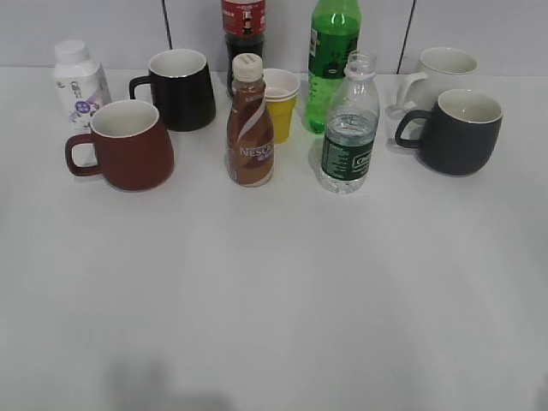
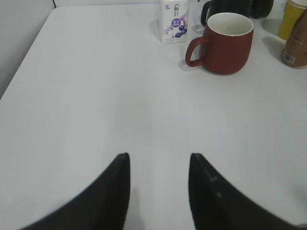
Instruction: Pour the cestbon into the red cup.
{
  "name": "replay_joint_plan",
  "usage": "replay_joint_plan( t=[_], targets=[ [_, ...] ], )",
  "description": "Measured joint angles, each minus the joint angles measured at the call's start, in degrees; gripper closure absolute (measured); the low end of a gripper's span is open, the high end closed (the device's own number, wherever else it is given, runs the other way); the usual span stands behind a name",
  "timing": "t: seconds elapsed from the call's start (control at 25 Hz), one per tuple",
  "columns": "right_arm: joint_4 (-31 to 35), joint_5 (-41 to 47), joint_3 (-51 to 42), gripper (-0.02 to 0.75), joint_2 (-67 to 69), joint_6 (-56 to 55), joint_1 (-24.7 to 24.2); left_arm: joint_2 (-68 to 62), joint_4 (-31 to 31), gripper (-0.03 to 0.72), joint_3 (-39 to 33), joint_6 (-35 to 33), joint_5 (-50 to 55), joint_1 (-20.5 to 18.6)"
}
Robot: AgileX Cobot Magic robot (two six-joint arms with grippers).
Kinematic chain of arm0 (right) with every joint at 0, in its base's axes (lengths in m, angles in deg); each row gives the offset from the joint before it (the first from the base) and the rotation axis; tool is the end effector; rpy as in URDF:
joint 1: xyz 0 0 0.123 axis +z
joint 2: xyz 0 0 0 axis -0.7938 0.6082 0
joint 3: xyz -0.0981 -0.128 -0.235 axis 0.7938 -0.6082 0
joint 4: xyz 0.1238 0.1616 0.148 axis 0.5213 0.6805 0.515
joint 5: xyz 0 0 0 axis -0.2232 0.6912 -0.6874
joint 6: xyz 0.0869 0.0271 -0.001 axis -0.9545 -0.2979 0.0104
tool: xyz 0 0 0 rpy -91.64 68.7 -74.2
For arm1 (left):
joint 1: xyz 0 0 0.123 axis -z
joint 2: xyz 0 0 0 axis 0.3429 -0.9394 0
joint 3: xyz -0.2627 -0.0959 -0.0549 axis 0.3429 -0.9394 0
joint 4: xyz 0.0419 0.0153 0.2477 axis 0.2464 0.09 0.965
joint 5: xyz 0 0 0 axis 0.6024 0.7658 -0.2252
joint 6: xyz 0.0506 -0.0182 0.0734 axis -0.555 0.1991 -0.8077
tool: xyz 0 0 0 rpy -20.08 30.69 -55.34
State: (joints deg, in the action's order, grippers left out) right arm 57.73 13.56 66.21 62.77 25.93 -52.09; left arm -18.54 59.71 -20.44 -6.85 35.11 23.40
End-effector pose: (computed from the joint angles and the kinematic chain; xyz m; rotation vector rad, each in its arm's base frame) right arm -0.0062 0.0061 0.2803 -0.0776 2.0055 0.0544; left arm -0.0099 0.0014 0.2852 0.0450 2.0132 -0.0338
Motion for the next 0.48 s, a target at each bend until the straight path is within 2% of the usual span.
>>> replay_joint_plan(
  t=[0.48],
  targets=[
    [0.0, 0.0, 0.0, 0.148, 0.0, 0.0, 0.0, 0.0, 0.0, 0.379, 0.0, 0.0, 0.0, 0.0]
  ],
)
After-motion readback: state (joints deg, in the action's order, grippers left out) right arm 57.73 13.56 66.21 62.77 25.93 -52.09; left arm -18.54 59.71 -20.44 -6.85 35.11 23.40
